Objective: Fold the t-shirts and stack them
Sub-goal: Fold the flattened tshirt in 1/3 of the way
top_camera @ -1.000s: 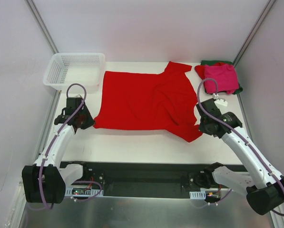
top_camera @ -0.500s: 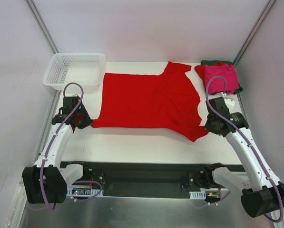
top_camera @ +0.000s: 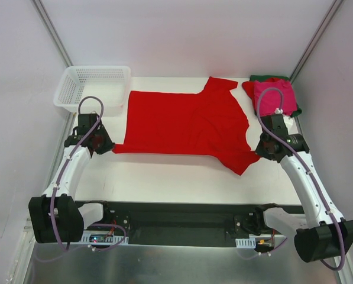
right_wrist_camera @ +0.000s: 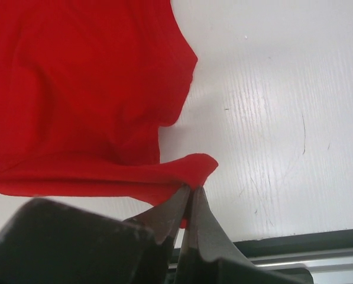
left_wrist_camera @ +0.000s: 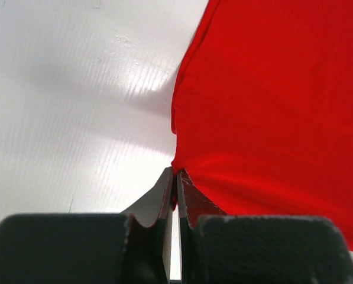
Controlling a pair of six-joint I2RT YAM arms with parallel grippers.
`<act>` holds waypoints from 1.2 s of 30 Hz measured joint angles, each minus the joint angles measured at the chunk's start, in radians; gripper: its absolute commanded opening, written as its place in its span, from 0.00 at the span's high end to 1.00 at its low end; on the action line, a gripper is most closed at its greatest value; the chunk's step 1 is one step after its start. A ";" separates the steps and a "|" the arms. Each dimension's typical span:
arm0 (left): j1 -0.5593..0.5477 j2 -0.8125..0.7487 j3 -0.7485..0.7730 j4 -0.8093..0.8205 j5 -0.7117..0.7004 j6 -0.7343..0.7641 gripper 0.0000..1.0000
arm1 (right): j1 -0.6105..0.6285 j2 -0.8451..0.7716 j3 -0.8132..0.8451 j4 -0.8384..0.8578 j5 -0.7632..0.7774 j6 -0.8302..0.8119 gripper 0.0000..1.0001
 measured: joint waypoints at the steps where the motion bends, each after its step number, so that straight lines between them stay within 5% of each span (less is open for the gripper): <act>1: 0.000 0.010 0.003 0.004 0.000 0.002 1.00 | -0.003 0.010 0.004 0.007 -0.005 -0.006 0.99; 36: 0.000 0.289 0.155 0.126 0.017 0.005 1.00 | -0.136 0.531 0.415 0.325 -0.272 -0.189 0.99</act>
